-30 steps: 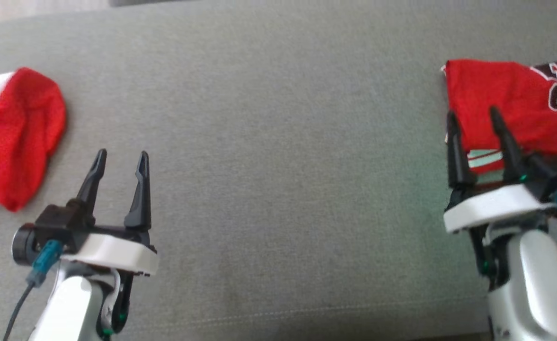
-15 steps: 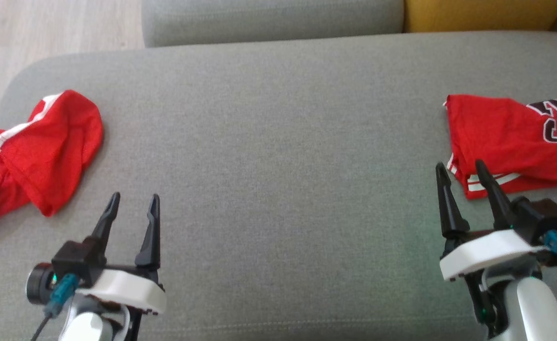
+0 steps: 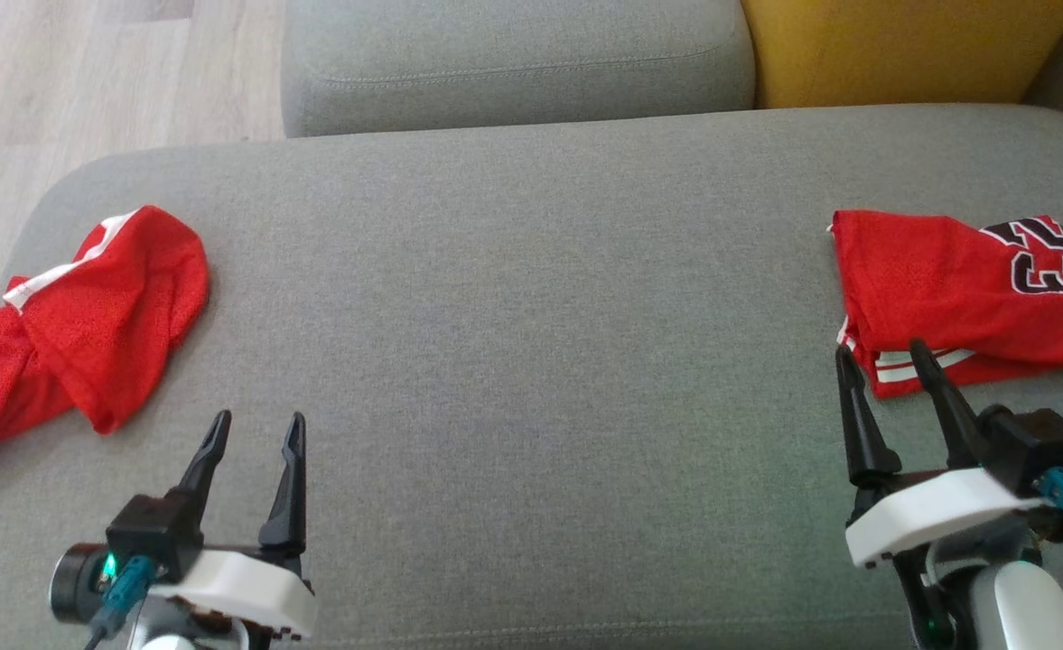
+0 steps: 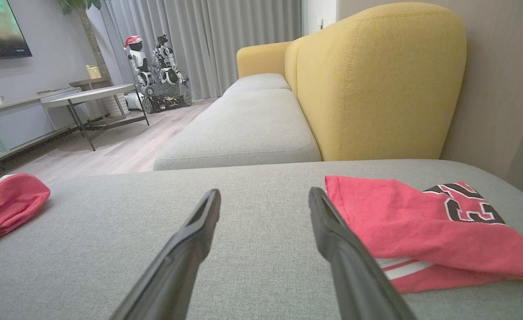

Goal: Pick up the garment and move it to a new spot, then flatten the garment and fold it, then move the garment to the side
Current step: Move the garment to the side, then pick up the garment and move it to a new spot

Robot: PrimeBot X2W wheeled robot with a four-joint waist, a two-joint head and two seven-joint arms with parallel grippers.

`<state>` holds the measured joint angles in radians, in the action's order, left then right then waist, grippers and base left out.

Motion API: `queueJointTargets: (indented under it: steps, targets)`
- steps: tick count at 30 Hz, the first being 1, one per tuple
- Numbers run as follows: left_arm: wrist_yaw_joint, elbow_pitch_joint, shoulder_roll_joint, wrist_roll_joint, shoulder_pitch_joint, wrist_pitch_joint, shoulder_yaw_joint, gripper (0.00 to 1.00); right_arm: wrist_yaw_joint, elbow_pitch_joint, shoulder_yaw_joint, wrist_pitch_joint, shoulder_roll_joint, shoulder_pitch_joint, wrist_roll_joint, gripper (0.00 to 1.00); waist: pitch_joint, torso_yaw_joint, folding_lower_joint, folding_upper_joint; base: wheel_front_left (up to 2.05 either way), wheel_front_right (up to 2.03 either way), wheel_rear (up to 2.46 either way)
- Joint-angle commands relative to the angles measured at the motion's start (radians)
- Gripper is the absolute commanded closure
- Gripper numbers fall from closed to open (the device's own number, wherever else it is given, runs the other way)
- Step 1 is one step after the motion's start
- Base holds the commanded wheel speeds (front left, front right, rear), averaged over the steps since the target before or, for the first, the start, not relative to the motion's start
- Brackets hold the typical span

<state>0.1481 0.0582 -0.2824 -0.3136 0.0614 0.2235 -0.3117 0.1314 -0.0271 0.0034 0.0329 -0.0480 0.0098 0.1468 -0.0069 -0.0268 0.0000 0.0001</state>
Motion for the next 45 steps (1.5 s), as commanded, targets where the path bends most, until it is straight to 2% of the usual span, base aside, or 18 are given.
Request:
queueJointTargets:
  steps: [1, 30, 37, 45]
  targets:
    - [0.005, -0.036, -0.022, 0.000, -0.037, 0.000, 0.036, 0.00, -0.001, 0.039, 0.020, 0.002, -0.002, -0.025, 0.003, 0.00, 0.000, 0.000, 0.0000, -0.0001, 0.00, 0.00, 0.00]
    - [0.021, -0.051, -0.032, -0.019, -0.048, 0.000, 0.033, 0.00, -0.001, 0.038, 0.008, 0.004, -0.002, -0.028, 0.009, 0.00, 0.005, 0.020, 0.0000, -0.0001, 0.00, 0.00, 0.00]
    - [0.022, -0.052, -0.024, -0.028, -0.061, 0.010, 0.037, 0.00, -0.001, 0.059, 0.005, 0.007, -0.002, -0.016, 0.008, 0.00, -0.001, 0.079, 0.0000, -0.0001, 0.00, 0.00, 0.00]
    - [0.026, -0.054, -0.026, -0.037, -0.078, 0.017, 0.050, 0.00, -0.001, 0.098, 0.023, 0.019, -0.002, -0.007, 0.016, 0.00, -0.010, 0.225, 0.0000, -0.0001, 0.00, 0.00, 0.00]
